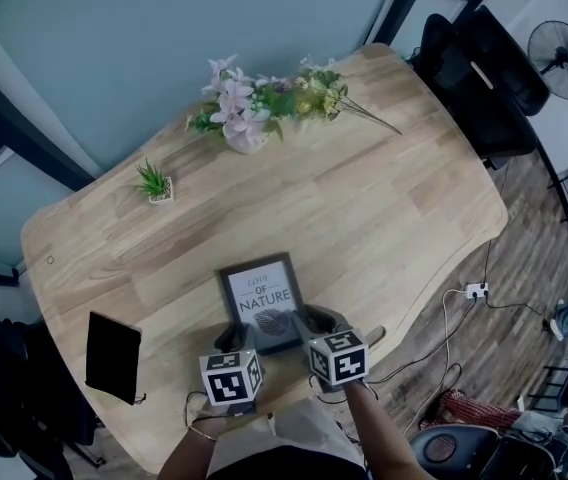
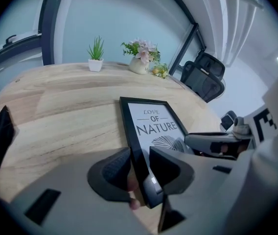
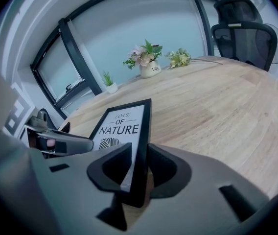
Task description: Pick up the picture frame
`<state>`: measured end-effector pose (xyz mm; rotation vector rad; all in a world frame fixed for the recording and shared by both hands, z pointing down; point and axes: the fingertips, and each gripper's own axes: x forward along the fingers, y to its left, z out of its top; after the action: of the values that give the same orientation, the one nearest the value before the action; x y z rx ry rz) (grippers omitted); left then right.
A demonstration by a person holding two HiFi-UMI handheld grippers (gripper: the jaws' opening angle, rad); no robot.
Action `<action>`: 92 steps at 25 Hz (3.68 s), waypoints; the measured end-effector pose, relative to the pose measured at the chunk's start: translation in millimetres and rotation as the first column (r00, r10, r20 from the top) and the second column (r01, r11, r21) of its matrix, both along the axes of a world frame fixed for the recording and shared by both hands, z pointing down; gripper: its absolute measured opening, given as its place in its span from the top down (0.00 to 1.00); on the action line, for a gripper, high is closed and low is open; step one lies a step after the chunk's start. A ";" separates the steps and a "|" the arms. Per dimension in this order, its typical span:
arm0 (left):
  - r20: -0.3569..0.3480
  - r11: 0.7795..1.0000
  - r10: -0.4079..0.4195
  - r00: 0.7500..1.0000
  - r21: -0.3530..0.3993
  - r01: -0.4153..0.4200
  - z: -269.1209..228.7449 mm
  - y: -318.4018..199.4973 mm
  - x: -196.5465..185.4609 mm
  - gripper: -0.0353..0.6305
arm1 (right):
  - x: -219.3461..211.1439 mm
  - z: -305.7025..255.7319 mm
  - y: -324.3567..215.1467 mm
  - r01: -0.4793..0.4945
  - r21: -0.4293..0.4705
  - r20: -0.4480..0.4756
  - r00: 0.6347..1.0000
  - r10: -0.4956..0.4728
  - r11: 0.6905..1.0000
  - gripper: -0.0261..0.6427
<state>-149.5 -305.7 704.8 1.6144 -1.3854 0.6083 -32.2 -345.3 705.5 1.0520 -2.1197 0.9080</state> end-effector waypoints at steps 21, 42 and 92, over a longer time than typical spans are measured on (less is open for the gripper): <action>0.063 0.997 0.010 0.998 0.071 -0.014 -33.6 12.3 5.6 0.83 | 13.4 -34.9 14.8 0.009 0.136 0.007 1.000 -0.010 0.991 0.84; 0.127 0.980 0.015 0.992 0.196 -0.040 -91.2 39.3 17.5 0.84 | 25.9 -81.9 42.0 0.010 0.252 0.091 0.995 -0.034 0.968 0.85; 0.184 0.857 -0.074 0.980 0.514 -0.032 -218.8 83.6 50.5 0.84 | 59.8 -217.5 87.4 0.003 0.558 0.133 0.987 -0.093 0.830 0.86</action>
<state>-99.1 -222.1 485.9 1.9944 -1.8250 0.4076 27.6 -257.9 488.1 1.2234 -2.6156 0.3428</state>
